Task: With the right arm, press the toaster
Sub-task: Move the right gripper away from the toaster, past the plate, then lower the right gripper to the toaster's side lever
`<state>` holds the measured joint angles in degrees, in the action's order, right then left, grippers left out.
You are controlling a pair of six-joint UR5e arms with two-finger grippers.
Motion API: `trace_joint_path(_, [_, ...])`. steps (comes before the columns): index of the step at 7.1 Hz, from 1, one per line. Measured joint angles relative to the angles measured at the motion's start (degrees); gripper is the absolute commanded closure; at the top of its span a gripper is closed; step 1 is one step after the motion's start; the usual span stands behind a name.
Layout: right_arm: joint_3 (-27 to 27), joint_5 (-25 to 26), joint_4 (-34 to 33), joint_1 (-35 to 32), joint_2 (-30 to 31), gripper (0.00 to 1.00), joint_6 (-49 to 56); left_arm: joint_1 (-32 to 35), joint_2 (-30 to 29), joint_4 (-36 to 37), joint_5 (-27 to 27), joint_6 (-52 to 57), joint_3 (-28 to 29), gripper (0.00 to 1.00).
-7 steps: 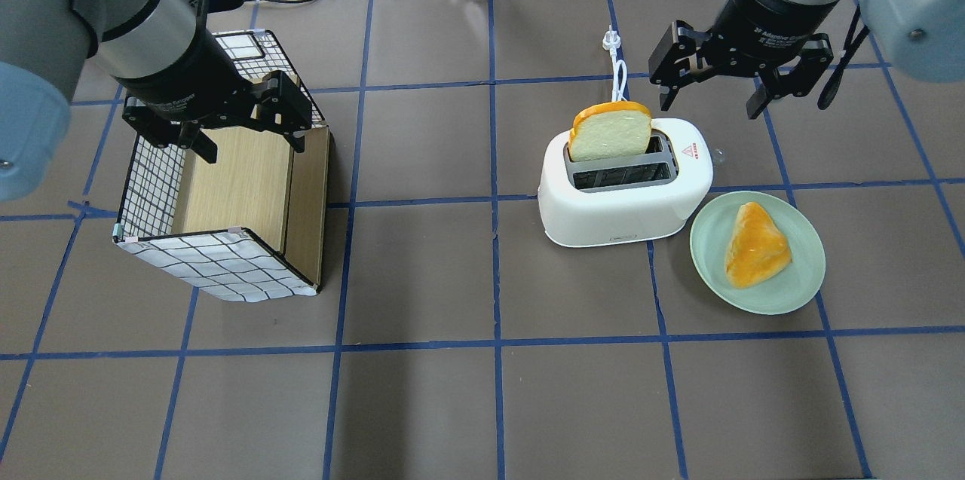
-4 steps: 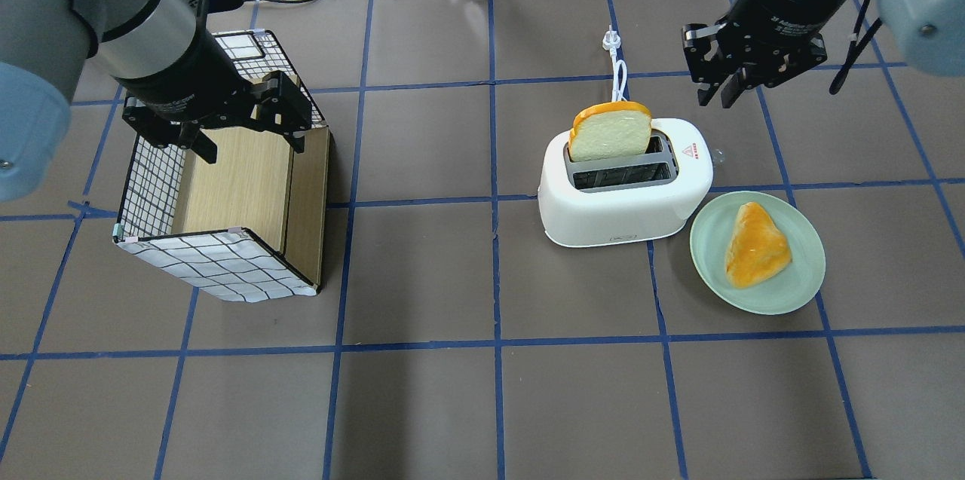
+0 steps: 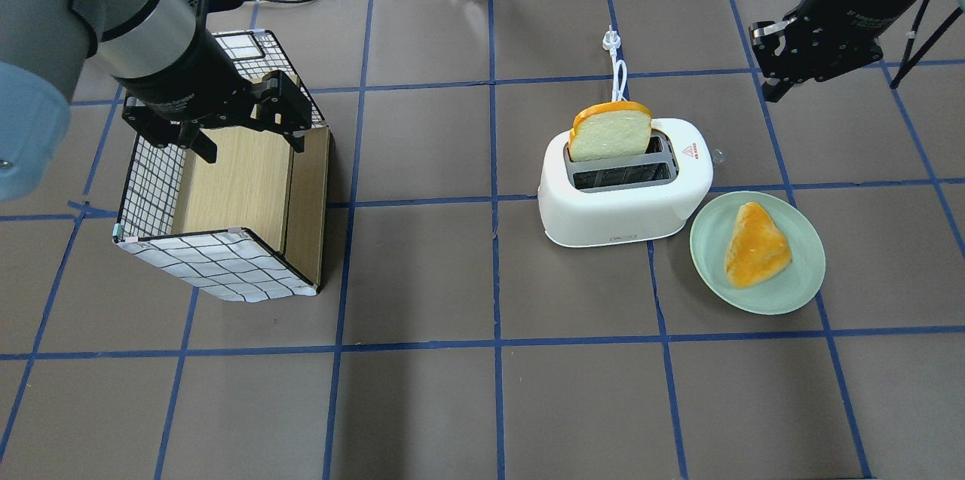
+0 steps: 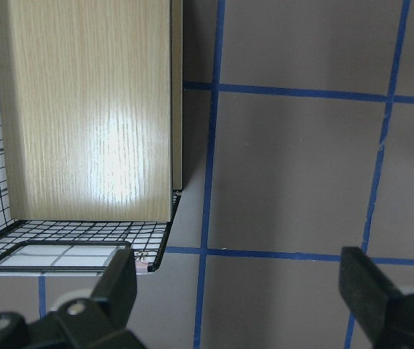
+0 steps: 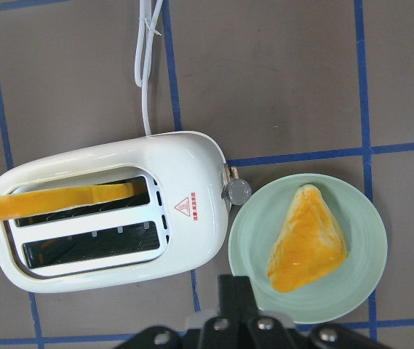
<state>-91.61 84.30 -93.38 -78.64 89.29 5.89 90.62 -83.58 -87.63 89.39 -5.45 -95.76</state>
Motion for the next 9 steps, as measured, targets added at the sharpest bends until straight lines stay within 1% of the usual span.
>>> trace_joint_path(1, [-0.7,-1.7,-1.5,0.3,-0.6,1.00,0.1,0.0,0.0,0.0,0.0,0.0,0.0,0.00])
trace_joint_path(2, [-2.7,-3.2,-4.2,0.9,-1.1,1.00,0.2,0.0,0.0,0.0,0.0,0.0,0.0,0.00])
trace_joint_path(4, [-9.0,-4.2,-10.8,3.2,-1.3,1.00,0.9,0.0,0.0,0.0,0.0,0.0,0.0,0.00])
trace_joint_path(5, [-11.2,-5.0,-12.6,4.3,-1.3,1.00,1.6,0.0,0.0,0.0,0.0,0.0,0.0,0.00])
trace_joint_path(6, [-13.0,-6.8,-13.5,6.0,-1.3,1.00,2.6,0.0,0.0,0.0,0.0,0.0,0.0,0.00])
trace_joint_path(8, [-16.5,-12.7,-14.0,10.3,-1.3,1.00,4.9,0.0,0.0,0.0,0.0,0.0,0.0,0.00])
trace_joint_path(9, [-17.5,-15.3,-14.0,11.3,-1.3,1.00,5.6,0.0,0.0,0.0,0.0,0.0,0.0,0.00])
